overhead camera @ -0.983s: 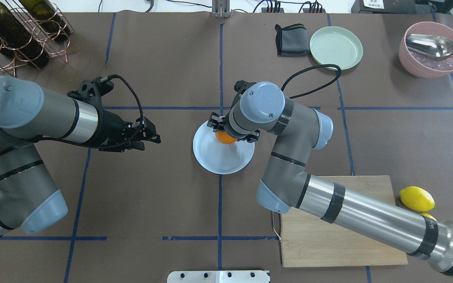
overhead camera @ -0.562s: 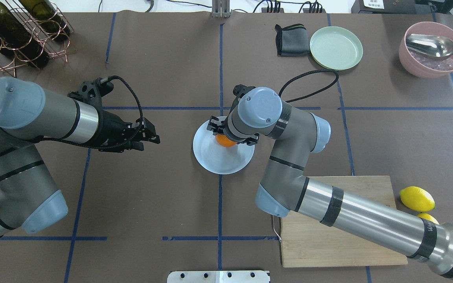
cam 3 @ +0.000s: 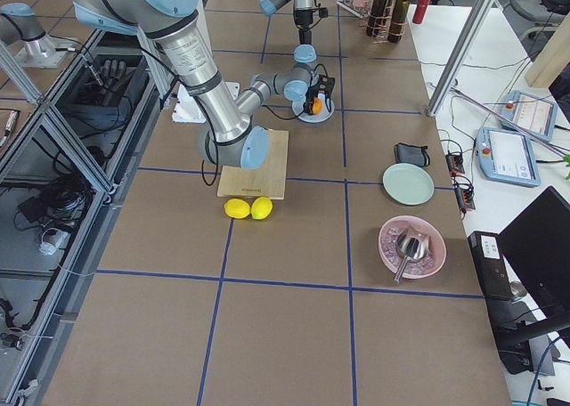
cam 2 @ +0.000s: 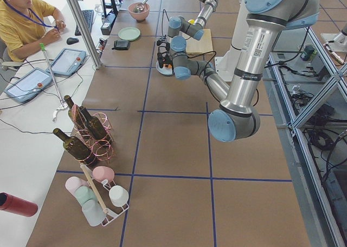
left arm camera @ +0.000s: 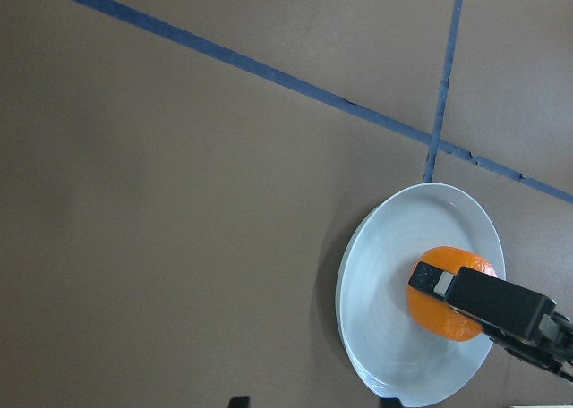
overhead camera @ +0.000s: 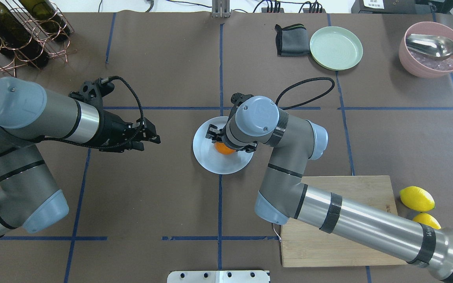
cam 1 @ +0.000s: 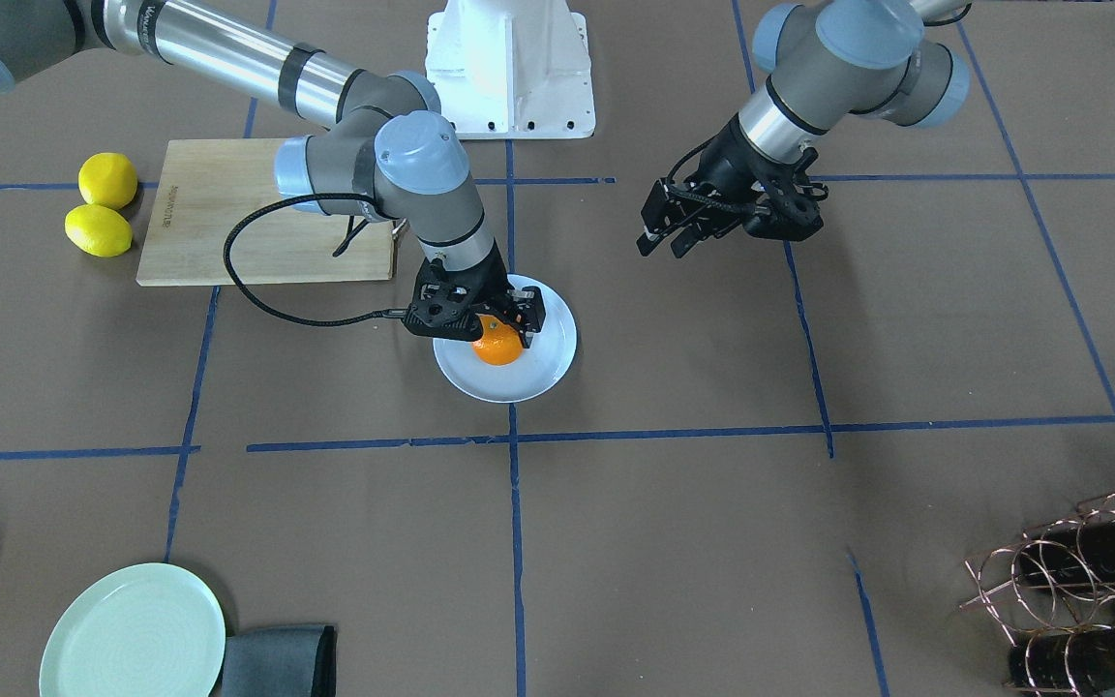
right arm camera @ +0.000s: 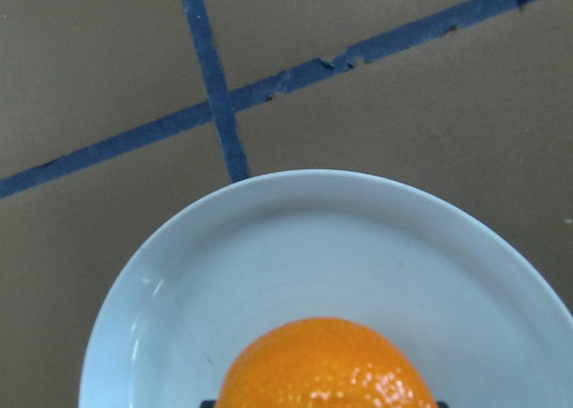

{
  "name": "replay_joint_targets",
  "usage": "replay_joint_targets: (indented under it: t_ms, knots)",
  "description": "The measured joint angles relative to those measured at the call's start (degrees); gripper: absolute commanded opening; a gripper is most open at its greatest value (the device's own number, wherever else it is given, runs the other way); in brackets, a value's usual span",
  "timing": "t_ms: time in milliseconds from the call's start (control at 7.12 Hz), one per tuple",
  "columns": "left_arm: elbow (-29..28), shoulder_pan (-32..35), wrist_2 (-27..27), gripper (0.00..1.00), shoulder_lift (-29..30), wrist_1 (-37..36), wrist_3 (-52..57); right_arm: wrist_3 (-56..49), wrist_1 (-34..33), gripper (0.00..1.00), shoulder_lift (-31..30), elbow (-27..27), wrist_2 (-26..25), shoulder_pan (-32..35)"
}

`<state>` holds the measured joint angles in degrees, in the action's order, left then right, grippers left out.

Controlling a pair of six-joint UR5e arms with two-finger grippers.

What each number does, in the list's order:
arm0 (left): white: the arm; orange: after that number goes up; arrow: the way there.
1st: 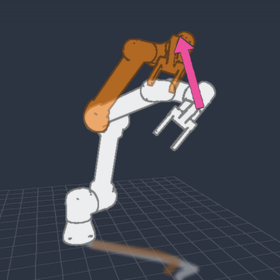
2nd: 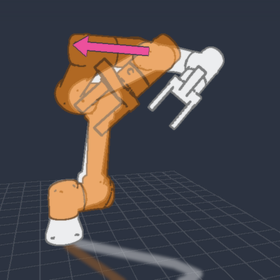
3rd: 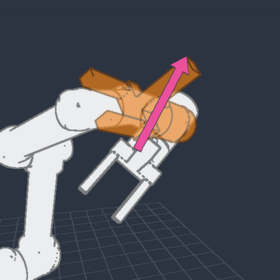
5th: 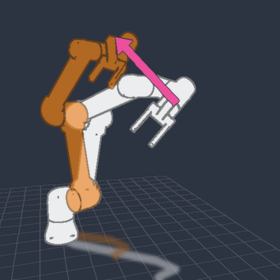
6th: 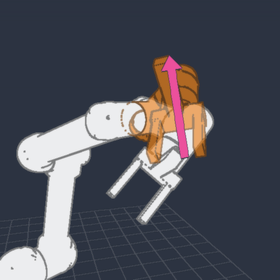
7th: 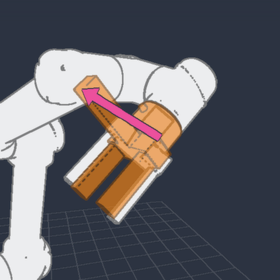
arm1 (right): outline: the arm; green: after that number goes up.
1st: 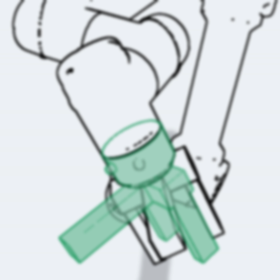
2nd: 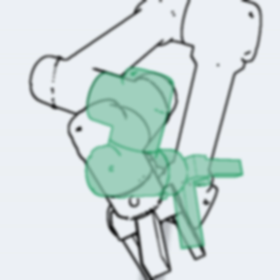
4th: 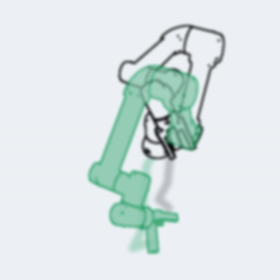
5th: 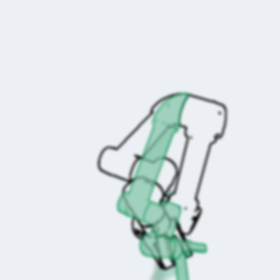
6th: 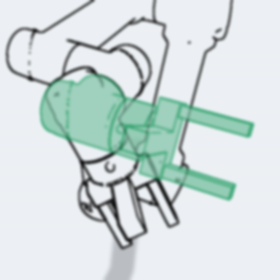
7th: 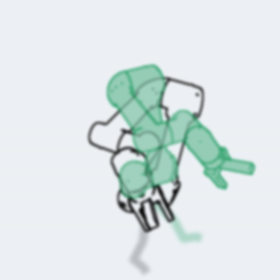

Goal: Pick orange to plate

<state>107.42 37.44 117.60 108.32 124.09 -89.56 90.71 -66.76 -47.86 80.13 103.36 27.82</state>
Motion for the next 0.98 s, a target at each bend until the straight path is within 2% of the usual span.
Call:
replay_joint_targets:
  t_ms: [140,702,843,983]
  knots:
    - [-0.01,0.00,0.00,0.58,0.06,0.00,0.00,-0.05,-0.02,1.00,-0.02,-0.01,0.00,-0.07]
    - [0.06,0.28,0.12,0.57,0.16,0.01,0.15,-0.46,-0.76,1.00,-0.28,1.81,0.78,0.38]
    - [0.16,0.94,0.37,0.57,-0.15,-0.03,0.85,-0.79,-3.27,1.00,-1.15,5.18,2.77,1.97]
    - [0.33,1.94,0.63,0.57,-1.18,-0.13,3.34,-1.75,-6.66,1.00,-4.00,11.24,6.46,4.89]
